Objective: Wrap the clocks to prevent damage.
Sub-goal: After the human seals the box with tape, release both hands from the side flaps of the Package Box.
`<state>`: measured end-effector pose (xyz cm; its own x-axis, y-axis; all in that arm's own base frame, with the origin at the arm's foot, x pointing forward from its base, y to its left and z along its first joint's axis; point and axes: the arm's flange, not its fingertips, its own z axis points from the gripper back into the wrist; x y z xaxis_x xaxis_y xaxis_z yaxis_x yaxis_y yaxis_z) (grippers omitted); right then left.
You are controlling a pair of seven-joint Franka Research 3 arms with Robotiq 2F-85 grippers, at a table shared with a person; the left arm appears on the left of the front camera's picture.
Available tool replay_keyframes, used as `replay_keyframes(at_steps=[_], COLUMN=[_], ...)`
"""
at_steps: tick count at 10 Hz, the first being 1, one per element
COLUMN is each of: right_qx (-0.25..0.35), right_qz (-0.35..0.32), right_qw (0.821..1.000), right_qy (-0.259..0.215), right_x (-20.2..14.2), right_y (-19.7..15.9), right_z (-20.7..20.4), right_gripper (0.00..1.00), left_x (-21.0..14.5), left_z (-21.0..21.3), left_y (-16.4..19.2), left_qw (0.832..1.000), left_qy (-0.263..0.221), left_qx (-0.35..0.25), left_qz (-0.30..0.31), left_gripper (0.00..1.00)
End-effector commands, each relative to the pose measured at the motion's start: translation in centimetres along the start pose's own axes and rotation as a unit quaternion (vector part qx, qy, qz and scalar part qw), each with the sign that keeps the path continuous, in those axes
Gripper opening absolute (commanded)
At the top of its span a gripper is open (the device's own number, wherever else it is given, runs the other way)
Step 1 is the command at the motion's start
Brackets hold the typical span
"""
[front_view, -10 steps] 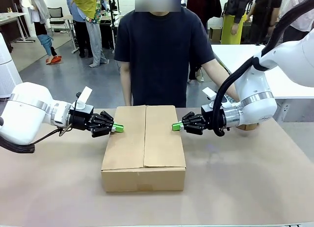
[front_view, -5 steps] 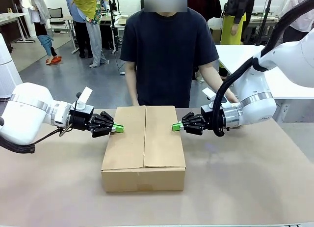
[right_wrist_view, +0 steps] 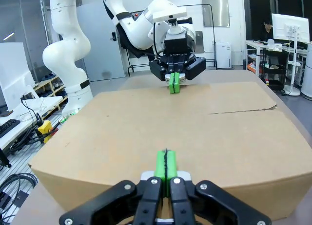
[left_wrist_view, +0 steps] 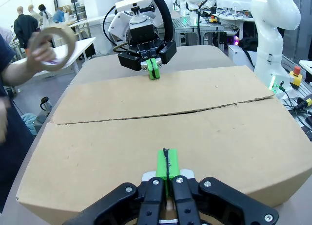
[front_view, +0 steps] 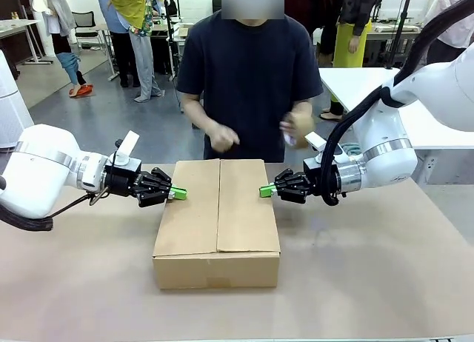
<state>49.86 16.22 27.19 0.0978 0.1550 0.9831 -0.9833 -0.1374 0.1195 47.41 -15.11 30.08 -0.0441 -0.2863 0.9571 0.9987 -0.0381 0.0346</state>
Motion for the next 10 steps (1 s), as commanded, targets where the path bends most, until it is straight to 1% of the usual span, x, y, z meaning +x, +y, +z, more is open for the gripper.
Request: replay_keyframes(at_steps=[1,10], right_qx=[-0.006,-0.006], right_qz=[-0.003,-0.003], right_qw=[1.000,1.000], right_qy=[0.005,0.005], right_x=[-0.34,-0.34], right_y=[0.11,0.11], right_z=[-0.04,-0.04], right_gripper=[0.01,0.01], left_x=[-0.21,-0.21], left_z=[-0.16,-0.16], left_y=[-0.08,-0.08], left_qw=[1.000,1.000], left_qy=[0.002,0.002], left_qx=[0.000,0.000], left_qz=[0.000,0.000], left_gripper=[0.00,0.00])
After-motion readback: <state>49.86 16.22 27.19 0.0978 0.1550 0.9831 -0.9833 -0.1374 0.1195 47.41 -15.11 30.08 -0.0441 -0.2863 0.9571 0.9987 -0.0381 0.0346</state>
